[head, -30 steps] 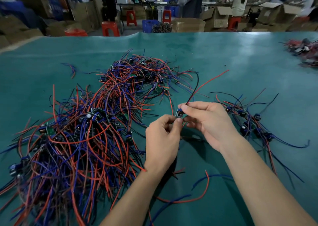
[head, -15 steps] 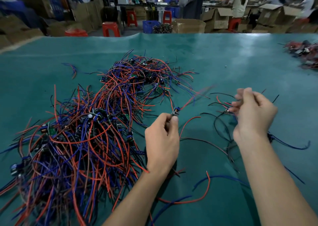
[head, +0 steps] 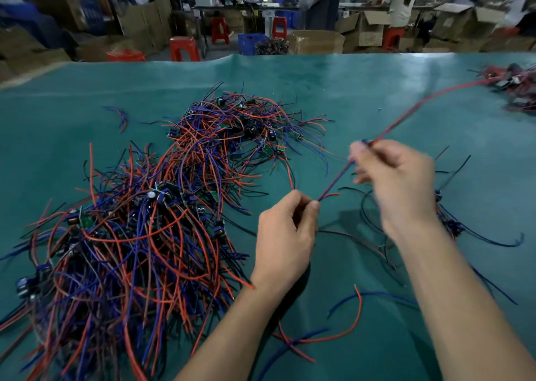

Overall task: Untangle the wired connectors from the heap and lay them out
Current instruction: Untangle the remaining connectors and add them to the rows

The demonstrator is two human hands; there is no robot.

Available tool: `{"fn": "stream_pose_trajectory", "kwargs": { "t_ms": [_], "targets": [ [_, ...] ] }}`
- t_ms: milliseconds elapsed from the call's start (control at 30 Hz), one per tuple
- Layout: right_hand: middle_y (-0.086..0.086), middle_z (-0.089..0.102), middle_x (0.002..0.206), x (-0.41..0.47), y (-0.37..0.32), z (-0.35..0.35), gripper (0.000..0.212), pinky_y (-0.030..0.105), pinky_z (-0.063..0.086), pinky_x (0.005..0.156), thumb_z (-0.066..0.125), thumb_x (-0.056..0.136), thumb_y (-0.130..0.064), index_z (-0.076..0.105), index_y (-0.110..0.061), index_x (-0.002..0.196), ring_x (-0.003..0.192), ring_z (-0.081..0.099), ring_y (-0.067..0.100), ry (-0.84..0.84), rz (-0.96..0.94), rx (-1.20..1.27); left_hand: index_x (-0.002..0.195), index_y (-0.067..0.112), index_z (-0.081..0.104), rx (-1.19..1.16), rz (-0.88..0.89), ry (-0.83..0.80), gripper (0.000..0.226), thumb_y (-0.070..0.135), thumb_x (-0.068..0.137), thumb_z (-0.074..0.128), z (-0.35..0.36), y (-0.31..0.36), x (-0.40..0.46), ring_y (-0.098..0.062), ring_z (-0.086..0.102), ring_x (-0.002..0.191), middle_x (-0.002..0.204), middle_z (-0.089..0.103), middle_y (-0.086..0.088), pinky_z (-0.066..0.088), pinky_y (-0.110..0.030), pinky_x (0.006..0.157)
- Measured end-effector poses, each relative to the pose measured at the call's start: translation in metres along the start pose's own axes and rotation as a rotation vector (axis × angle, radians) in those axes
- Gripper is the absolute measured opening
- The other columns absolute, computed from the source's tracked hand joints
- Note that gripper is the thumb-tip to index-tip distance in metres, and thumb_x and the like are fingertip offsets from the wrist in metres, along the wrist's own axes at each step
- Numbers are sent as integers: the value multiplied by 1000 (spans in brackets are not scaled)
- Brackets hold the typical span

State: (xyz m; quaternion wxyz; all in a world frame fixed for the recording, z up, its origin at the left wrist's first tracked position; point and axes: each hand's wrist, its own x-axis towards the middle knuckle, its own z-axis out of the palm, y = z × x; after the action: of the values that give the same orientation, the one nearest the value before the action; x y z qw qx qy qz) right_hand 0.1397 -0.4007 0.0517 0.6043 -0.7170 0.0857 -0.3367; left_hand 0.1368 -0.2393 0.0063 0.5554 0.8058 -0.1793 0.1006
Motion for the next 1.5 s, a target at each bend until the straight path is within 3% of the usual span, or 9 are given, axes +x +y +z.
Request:
{"fn": "stream_pose_trajectory", "kwargs": {
  "t_ms": [200, 400, 533, 633, 767, 933, 1067, 1200, 1500],
  "targets": [
    [-2, 62, 65, 14, -69, -6, 25, 28, 43, 49, 67, 96, -28, 65, -19, 73, 55, 50, 15, 243, -140, 258, 75, 16, 58, 23, 12, 6, 23, 26, 96, 60, -2, 1, 0, -13, 46, 57, 57, 50, 6, 43, -35, 60],
    [-2, 65, 56, -4, -142, 93, 42, 22, 38, 41, 70, 94, -41, 70, -5, 72, 47, 56, 12, -561, -218, -15, 79, 15, 60, 4, 1, 66, 18, 20, 95, 60, -3, 5, 0, -13, 50, 59, 57, 52, 6, 37, -24, 58],
    [2, 72, 58, 4, -131, 152, 65, 18, 43, 38, 50, 96, -65, 75, -7, 82, 49, 68, 14, -924, -188, -607, 83, 14, 61, -57, -14, 65, 12, 16, 95, 60, -5, 5, 1, -4, 46, 55, 59, 51, 11, 37, -23, 59],
    [12, 77, 88, 41, -88, 153, 47, 30, 59, 67, 56, 98, -48, 76, -5, 94, 83, 74, 28, -758, -192, -905, 86, 14, 60, -91, -38, 93, 14, 22, 98, 57, -4, 4, 1, -6, 49, 60, 65, 56, 8, 42, -30, 64],
    [13, 70, 123, 62, -24, 126, 15, 36, 53, 97, 67, 90, -26, 74, -24, 103, 112, 66, 34, -682, -59, -1148, 87, 18, 58, -64, -64, 133, 12, 23, 98, 56, -2, 2, 2, -10, 49, 66, 73, 59, 8, 40, -29, 67],
    [8, 77, 101, 66, 10, 101, 21, 33, 56, 91, 76, 81, -14, 69, -29, 69, 99, 70, 26, -529, 29, -956, 94, 15, 57, -37, -71, 137, 10, 13, 98, 49, -4, 2, 1, -18, 54, 80, 85, 63, 0, 43, -35, 76],
    [7, 70, 71, 72, -3, 74, 19, 27, 47, 50, 69, 82, 1, 68, -17, 78, 60, 62, 19, -329, 235, -421, 95, 15, 52, -69, -127, 178, 7, 16, 100, 47, -4, 0, 3, -25, 57, 81, 87, 65, -3, 45, -43, 78],
    [5, 63, 55, 58, -30, 36, 24, 20, 41, 42, 60, 89, 10, 54, -13, 91, 45, 56, 13, -230, 432, 150, 95, 15, 50, -99, -159, 180, 12, 22, 103, 46, -4, 0, 2, -27, 59, 80, 86, 67, -4, 47, -48, 78],
    [4, 66, 69, -31, -21, 17, 34, 20, 45, 45, 76, 71, 2, 58, -7, 98, 54, 60, 12, -811, 590, 271, 81, 14, 56, -153, -64, 129, 48, 48, 102, 30, -7, 7, -3, -14, 54, 69, 71, 59, 6, 45, -41, 71]
  ]
}}
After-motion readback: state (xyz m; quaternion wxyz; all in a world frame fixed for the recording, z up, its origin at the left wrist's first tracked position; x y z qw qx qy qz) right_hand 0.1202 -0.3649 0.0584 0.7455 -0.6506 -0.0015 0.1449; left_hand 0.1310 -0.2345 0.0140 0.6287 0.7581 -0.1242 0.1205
